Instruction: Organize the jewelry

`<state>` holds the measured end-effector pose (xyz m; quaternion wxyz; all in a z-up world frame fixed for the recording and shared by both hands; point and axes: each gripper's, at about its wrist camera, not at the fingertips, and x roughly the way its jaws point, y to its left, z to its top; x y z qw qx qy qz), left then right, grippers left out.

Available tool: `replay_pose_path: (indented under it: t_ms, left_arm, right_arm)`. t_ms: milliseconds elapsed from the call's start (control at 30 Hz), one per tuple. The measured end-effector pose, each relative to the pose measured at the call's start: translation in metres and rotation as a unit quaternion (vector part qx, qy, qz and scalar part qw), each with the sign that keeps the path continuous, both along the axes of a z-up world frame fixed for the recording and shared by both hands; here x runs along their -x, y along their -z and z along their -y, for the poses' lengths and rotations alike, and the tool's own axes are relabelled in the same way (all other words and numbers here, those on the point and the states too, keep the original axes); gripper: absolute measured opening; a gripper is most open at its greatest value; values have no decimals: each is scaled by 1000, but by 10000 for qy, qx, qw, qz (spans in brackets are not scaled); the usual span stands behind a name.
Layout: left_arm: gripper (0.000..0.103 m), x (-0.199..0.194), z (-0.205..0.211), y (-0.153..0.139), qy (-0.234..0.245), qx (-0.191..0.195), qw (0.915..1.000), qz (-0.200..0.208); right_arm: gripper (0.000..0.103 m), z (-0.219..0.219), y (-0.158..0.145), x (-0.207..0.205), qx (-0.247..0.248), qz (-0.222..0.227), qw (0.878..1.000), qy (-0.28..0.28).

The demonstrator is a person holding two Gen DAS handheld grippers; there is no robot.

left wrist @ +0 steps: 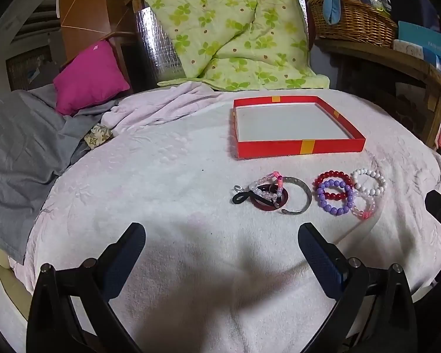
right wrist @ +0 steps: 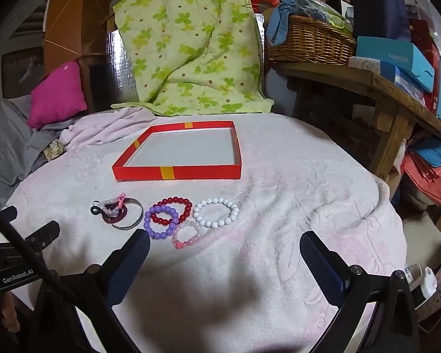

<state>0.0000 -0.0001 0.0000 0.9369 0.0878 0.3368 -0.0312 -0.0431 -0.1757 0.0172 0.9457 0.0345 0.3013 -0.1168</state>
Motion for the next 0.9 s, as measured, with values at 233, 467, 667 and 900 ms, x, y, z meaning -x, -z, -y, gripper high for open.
replay_pose_path:
  t_ms: [233, 467, 667, 900]
  left_arm:
    - [103, 1, 0, 0, -7, 45, 10000, 21]
    - [103, -1, 0, 0, -14, 32, 10000, -16]
    - [103, -1, 0, 3, 5, 23, 10000, -16]
    - [103, -1, 0, 3, 3, 14, 10000, -10]
  right_arm:
    - [103, -2, 1, -3, -23, 14, 10000, 11]
    - [103, -4, 2, -4, 29, 0, 10000, -22]
    - [103, -4, 3, -5, 23, 64, 10000, -11]
    - [103, -3, 3, -5, 22, -15, 10000, -8]
